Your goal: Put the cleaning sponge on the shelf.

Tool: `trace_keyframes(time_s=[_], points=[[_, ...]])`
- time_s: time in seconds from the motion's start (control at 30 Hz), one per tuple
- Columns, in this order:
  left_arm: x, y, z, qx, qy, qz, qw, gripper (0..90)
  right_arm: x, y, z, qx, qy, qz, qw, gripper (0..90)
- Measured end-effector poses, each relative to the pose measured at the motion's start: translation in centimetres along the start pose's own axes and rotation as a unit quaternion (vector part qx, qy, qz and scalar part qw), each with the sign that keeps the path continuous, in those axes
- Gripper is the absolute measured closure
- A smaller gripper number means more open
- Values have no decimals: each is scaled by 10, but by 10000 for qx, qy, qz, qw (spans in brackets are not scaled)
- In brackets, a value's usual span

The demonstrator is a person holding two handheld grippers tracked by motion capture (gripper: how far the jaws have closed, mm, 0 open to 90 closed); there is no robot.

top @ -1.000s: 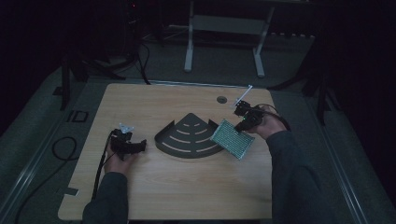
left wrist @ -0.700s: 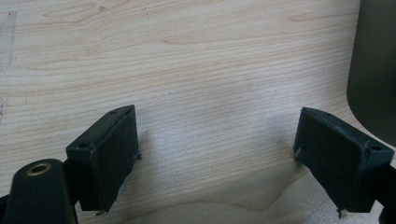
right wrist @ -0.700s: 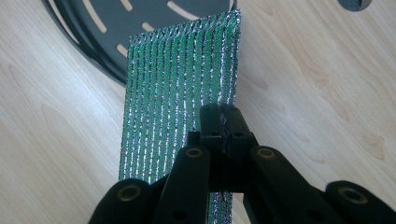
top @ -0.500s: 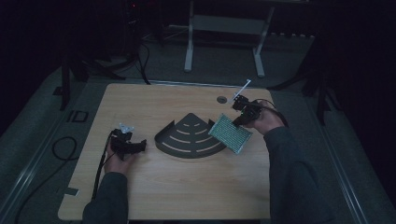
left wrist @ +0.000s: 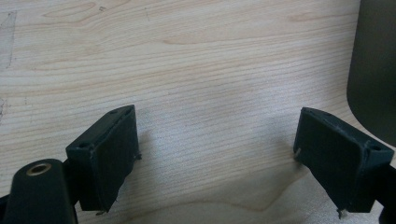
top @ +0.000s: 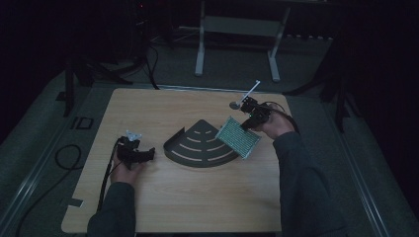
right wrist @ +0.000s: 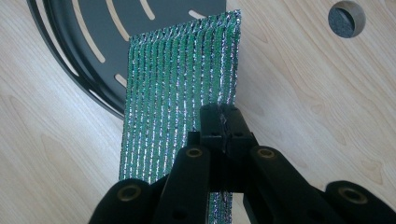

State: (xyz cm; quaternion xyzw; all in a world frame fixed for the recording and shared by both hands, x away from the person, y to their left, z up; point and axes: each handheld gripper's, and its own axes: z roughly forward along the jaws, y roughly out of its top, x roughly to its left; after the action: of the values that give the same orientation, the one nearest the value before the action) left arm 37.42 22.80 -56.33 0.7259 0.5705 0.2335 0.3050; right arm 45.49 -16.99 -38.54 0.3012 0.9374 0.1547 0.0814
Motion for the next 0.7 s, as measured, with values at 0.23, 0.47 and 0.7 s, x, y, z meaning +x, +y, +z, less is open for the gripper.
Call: trace_keyframes(time_s=[0.23, 0.47, 0.7], points=[[0, 0, 0, 0, 0, 0, 10000, 142, 0, 7, 6, -48, 22, 13, 10000, 894], [0, 0, 0, 0, 0, 0, 10000, 142, -2, 10, 11, -67, 36, 36, 10000, 894], [0, 0, 0, 0, -1, 0, 10000, 142, -4, 13, 17, -84, 47, 60, 9999, 894]])
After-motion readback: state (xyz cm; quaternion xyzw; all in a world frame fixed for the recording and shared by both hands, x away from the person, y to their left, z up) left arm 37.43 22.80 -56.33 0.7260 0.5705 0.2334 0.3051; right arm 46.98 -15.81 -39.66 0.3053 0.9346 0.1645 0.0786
